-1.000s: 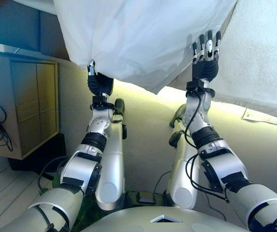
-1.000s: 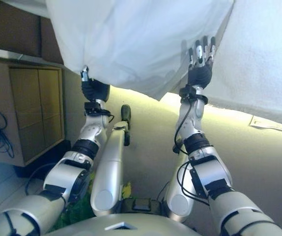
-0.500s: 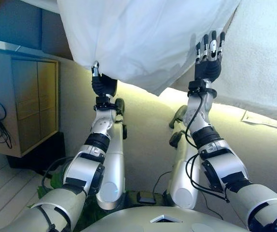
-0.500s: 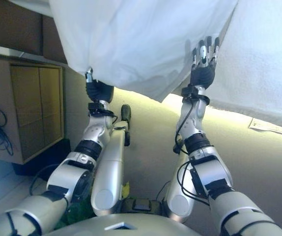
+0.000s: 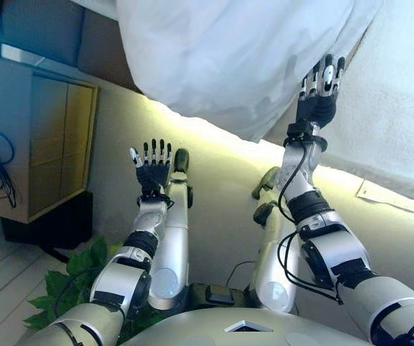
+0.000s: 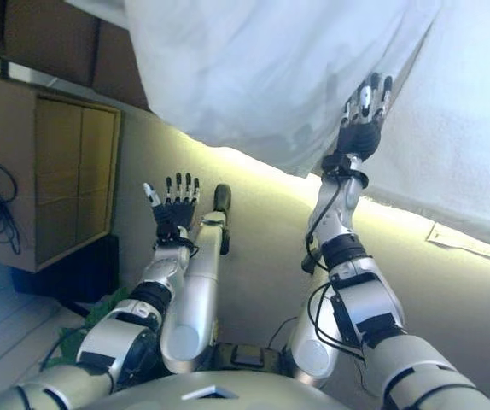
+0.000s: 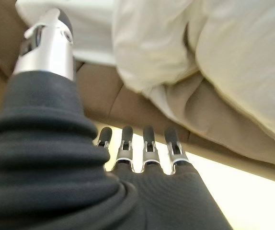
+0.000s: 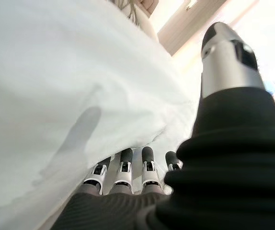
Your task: Make the bed neatly
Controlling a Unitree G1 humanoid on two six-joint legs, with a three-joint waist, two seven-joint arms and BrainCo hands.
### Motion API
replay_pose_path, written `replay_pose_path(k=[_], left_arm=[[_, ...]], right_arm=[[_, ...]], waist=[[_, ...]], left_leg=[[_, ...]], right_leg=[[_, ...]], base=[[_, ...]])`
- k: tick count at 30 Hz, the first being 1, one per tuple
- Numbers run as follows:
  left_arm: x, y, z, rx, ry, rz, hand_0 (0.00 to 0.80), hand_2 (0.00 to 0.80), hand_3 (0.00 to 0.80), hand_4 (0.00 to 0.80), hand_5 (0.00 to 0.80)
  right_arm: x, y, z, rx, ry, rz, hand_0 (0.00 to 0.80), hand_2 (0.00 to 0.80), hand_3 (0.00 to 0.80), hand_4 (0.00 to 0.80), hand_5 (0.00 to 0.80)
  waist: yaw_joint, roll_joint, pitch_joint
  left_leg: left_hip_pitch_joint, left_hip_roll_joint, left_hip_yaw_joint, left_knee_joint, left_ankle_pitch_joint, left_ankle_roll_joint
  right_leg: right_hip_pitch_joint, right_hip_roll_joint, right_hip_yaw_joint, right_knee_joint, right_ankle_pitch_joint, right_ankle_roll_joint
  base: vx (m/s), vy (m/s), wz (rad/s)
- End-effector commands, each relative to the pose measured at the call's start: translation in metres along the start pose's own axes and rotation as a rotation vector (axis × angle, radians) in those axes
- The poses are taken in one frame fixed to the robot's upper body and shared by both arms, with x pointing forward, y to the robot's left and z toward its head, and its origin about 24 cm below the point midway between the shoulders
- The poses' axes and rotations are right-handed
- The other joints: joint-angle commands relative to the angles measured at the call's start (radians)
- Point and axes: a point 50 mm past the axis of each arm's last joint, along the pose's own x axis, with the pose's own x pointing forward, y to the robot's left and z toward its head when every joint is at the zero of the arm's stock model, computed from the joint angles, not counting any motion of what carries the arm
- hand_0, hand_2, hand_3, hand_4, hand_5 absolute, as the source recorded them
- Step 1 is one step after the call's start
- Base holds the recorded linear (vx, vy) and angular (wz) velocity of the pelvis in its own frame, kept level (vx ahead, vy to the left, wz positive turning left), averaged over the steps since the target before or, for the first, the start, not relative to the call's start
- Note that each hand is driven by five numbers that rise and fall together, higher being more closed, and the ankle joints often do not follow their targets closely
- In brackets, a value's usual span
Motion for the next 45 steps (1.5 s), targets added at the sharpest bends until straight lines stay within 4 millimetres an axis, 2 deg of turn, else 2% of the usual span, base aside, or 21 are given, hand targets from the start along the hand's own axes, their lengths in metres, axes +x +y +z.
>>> replay_pose_path(k=[1,5,10,12,13,16,20,26,28,29,31,32,35,38,45], left_arm=[[0.003,-0.015,-0.017,0.079,0.133,-0.084,0.000,0.000,0.000,0.000,0.000],[-0.004,-0.009,-0.024,0.102,0.208,-0.057,0.000,0.000,0.000,0.000,0.000],[-0.018,0.010,-0.024,0.212,0.301,0.025,0.000,0.000,0.000,0.000,0.000],[-0.026,0.020,-0.020,0.220,0.317,0.062,0.000,0.000,0.000,0.000,0.000],[-0.029,0.022,-0.019,0.218,0.319,0.069,0.000,0.000,0.000,0.000,0.000],[-0.036,0.032,-0.010,0.177,0.299,0.107,0.000,0.000,0.000,0.000,0.000],[-0.044,0.041,-0.002,0.188,0.275,0.152,0.000,0.000,0.000,0.000,0.000],[-0.066,0.058,0.011,0.285,0.282,0.200,0.000,0.000,0.000,0.000,0.000],[-0.070,0.061,0.010,0.272,0.278,0.208,0.000,0.000,0.000,0.000,0.000],[-0.070,0.060,0.014,0.268,0.274,0.209,0.000,0.000,0.000,0.000,0.000],[-0.074,0.059,0.022,0.249,0.236,0.193,0.000,0.000,0.000,0.000,0.000],[-0.076,0.058,0.023,0.244,0.212,0.172,0.000,0.000,0.000,0.000,0.000],[-0.066,0.043,0.030,0.269,0.134,0.056,0.000,0.000,0.000,0.000,0.000],[-0.057,0.030,0.037,0.308,0.084,-0.017,0.000,0.000,0.000,0.000,0.000],[-0.044,0.016,0.046,0.367,0.058,-0.056,0.000,0.000,0.000,0.000,0.000]], right_arm=[[0.000,0.010,0.022,0.050,-0.111,0.074,0.000,0.000,0.000,0.000,0.000],[-0.008,0.002,0.021,0.036,-0.108,0.030,0.000,0.000,0.000,0.000,0.000],[-0.021,-0.011,0.017,0.023,-0.085,-0.021,0.000,0.000,0.000,0.000,0.000],[-0.027,-0.017,0.018,0.030,-0.080,-0.031,0.000,0.000,0.000,0.000,0.000],[-0.028,-0.019,0.019,0.031,-0.081,-0.033,0.000,0.000,0.000,0.000,0.000],[-0.033,-0.028,0.020,0.024,-0.068,-0.041,0.000,0.000,0.000,0.000,0.000],[-0.039,-0.039,0.019,-0.097,-0.022,-0.100,0.000,0.000,0.000,0.000,0.000],[-0.072,-0.091,0.018,-0.391,0.145,-0.250,0.000,0.000,0.000,0.000,0.000],[-0.082,-0.107,0.014,-0.406,0.228,-0.295,0.000,0.000,0.000,0.000,0.000],[-0.088,-0.120,0.020,-0.401,0.253,-0.316,0.000,0.000,0.000,0.000,0.000],[-0.112,-0.144,0.031,-0.374,0.314,-0.349,0.000,0.000,0.000,0.000,0.000],[-0.119,-0.150,0.034,-0.351,0.330,-0.359,0.000,0.000,0.000,0.000,0.000],[-0.128,-0.159,0.040,-0.315,0.351,-0.356,0.000,0.000,0.000,0.000,0.000],[-0.130,-0.169,0.043,-0.325,0.367,-0.370,0.000,0.000,0.000,0.000,0.000],[-0.142,-0.199,0.048,-0.284,0.381,-0.520,0.000,0.000,0.000,0.000,0.000]], waist=[[0.013,0.004,0.009],[0.020,0.007,0.008],[0.036,0.001,-0.052],[0.041,0.002,-0.087],[0.041,0.001,-0.095],[0.042,0.007,-0.135],[0.041,0.021,-0.183],[0.049,0.039,-0.267],[0.046,0.050,-0.284],[0.043,0.055,-0.287],[0.024,0.063,-0.282],[0.010,0.064,-0.272],[-0.030,0.053,-0.205],[-0.045,0.035,-0.151],[-0.021,0.003,-0.098]], left_leg=[[0.071,-0.053,0.034,-0.119,0.081,0.066],[0.168,-0.058,0.026,-0.148,0.072,0.064],[0.266,-0.050,0.011,-0.204,0.061,0.061],[0.312,-0.044,0.008,-0.243,0.062,0.058],[0.314,-0.049,0.011,-0.258,0.089,0.063],[0.361,-0.042,0.010,-0.291,0.089,0.059],[0.423,-0.032,0.005,-0.328,0.092,0.051],[0.521,-0.020,0.005,-0.400,0.109,0.041],[0.530,-0.023,0.004,-0.402,0.114,0.040],[0.531,-0.021,0.005,-0.402,0.114,0.035],[0.526,-0.016,0.016,-0.400,0.115,0.034],[0.519,-0.013,0.026,-0.400,0.113,0.034],[0.459,-0.007,0.052,-0.387,0.112,0.037],[0.409,0.000,0.068,-0.367,0.116,0.034],[0.351,0.029,0.096,-0.358,0.137,0.017]], right_leg=[[0.123,-0.051,0.009,0.027,-0.023,0.068],[0.240,-0.046,-0.003,-0.027,-0.012,0.070],[0.353,-0.028,-0.023,-0.104,0.002,0.077],[0.395,-0.020,-0.027,-0.135,0.003,0.079],[0.402,-0.025,-0.039,-0.151,0.023,0.069],[0.446,-0.019,-0.044,-0.173,0.013,0.066],[0.498,-0.007,-0.044,-0.190,-0.005,0.063],[0.571,0.000,-0.052,-0.211,-0.021,0.061],[0.580,-0.007,-0.056,-0.207,-0.028,0.061],[0.579,-0.009,-0.054,-0.204,-0.030,0.062],[0.566,-0.012,-0.041,-0.193,-0.036,0.065],[0.549,-0.011,-0.027,-0.187,-0.040,0.067],[0.464,-0.007,0.011,-0.167,-0.040,0.074],[0.410,-0.001,0.027,-0.161,-0.026,0.075],[0.378,0.010,0.010,-0.186,0.010,0.077]], base=[[0.052,-0.093,0.15],[0.070,-0.120,0.14],[0.100,-0.139,0.16],[0.068,-0.060,0.14],[0.034,-0.035,0.08],[0.052,-0.022,0.11],[0.087,0.008,0.10],[0.162,0.045,0.05],[0.131,0.121,0.01],[0.077,0.121,0.00],[-0.028,0.100,0.01],[-0.181,0.081,-0.05],[-0.346,0.037,-0.16],[-0.225,-0.010,-0.31],[-0.100,-0.047,-0.16]])
